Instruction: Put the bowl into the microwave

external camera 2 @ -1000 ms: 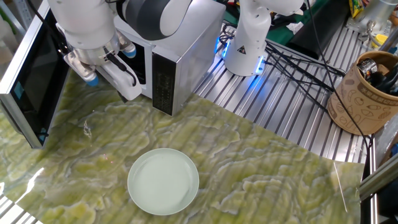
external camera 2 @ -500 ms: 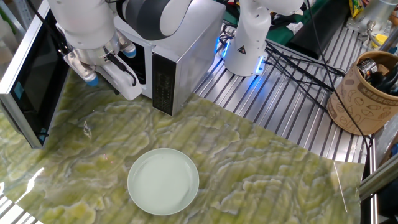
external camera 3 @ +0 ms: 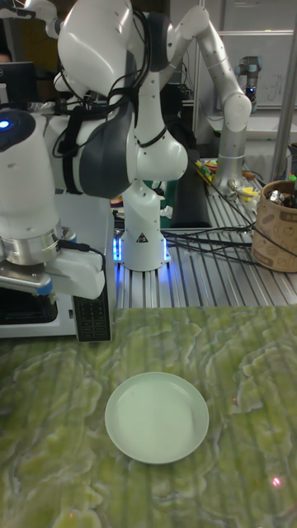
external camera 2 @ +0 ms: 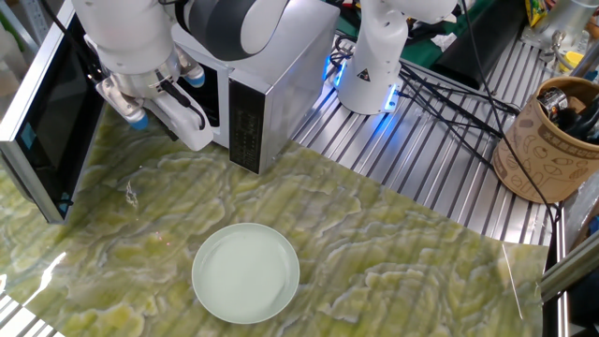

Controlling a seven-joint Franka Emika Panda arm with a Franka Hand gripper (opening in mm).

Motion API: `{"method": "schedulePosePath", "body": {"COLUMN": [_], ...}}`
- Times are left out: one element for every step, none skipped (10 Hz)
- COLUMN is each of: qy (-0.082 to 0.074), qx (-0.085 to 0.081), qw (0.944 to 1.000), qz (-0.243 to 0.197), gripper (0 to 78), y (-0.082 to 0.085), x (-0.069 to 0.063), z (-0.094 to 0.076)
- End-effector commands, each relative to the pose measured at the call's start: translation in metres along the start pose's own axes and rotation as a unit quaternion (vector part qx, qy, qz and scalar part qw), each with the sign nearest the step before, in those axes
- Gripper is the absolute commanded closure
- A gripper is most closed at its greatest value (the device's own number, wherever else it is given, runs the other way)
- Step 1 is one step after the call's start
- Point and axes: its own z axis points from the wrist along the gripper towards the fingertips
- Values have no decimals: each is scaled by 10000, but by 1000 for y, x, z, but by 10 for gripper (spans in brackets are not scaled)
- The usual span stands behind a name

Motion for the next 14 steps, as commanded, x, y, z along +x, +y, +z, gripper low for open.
{"method": "schedulePosePath", "body": {"qy": [-232, -240, -249, -262, -276, -286, -339, -368, -385, -380, -373, -368, -369, -373], "qx": [-112, -118, -123, -133, -176, -190, -197, -207, -216, -249, -253, -253, -249, -251], "qw": [9991, 9991, 9990, 9990, 9987, 9986, 9982, 9980, 9979, 9978, 9978, 9977, 9976, 9975], "qz": [331, 331, 336, 346, 380, 393, 445, 465, 474, 475, 479, 507, 529, 553], "gripper": [764, 764, 764, 764, 764, 764, 764, 764, 764, 764, 764, 764, 764, 764], "y": [4, 5, 9, 13, 21, 25, 39, 49, 58, 67, 74, 81, 87, 94], "x": [-2, -3, -5, -6, -9, -10, -13, -15, -16, -17, -18, -18, -17, -16], "z": [1, 3, 5, 8, 13, 16, 26, 33, 39, 46, 53, 59, 64, 70]}}
